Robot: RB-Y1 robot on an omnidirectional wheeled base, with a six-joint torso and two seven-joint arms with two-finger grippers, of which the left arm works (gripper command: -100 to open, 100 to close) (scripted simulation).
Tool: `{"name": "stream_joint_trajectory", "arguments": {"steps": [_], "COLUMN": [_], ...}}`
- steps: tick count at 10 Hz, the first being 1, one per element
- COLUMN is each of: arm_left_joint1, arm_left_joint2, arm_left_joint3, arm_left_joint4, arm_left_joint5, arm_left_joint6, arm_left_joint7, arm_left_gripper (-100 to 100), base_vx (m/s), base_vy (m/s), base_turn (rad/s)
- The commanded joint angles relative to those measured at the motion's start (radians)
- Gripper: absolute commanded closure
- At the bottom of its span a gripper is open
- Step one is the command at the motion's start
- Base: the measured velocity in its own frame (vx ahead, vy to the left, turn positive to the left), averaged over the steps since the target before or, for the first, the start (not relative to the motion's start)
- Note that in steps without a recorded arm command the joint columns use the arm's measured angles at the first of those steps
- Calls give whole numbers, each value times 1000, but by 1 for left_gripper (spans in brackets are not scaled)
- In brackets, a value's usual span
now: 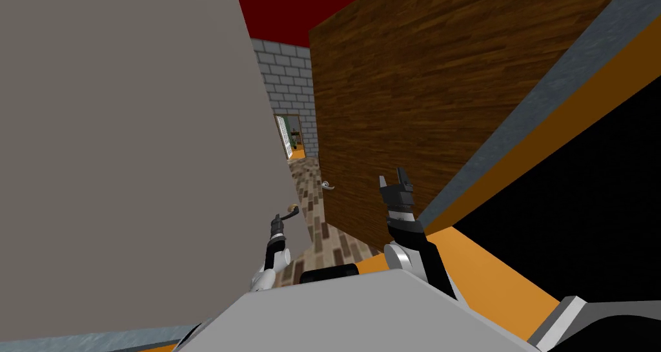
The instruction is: Push the door open
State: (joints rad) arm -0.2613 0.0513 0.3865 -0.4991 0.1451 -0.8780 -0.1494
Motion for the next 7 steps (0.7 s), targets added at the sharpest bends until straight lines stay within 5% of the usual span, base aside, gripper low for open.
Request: {"name": "stream_joint_trajectory", "arguments": {"steps": [1, 6, 7], "arm_left_joint1": [30, 30, 26], "arm_left_joint2": [-5, -5, -10], "arm_left_joint3": [21, 21, 46], "arm_left_joint4": [-50, -70, -66], "arm_left_joint5": [6, 6, 14], "arm_left_joint6": [12, 12, 9], "arm_left_joint7": [-17, -17, -31], "arm_left_gripper": [100, 100, 100], "base_vx": [37, 3, 24], "base_vy": [20, 1, 5], "base_turn": [-43, 2, -96]}}
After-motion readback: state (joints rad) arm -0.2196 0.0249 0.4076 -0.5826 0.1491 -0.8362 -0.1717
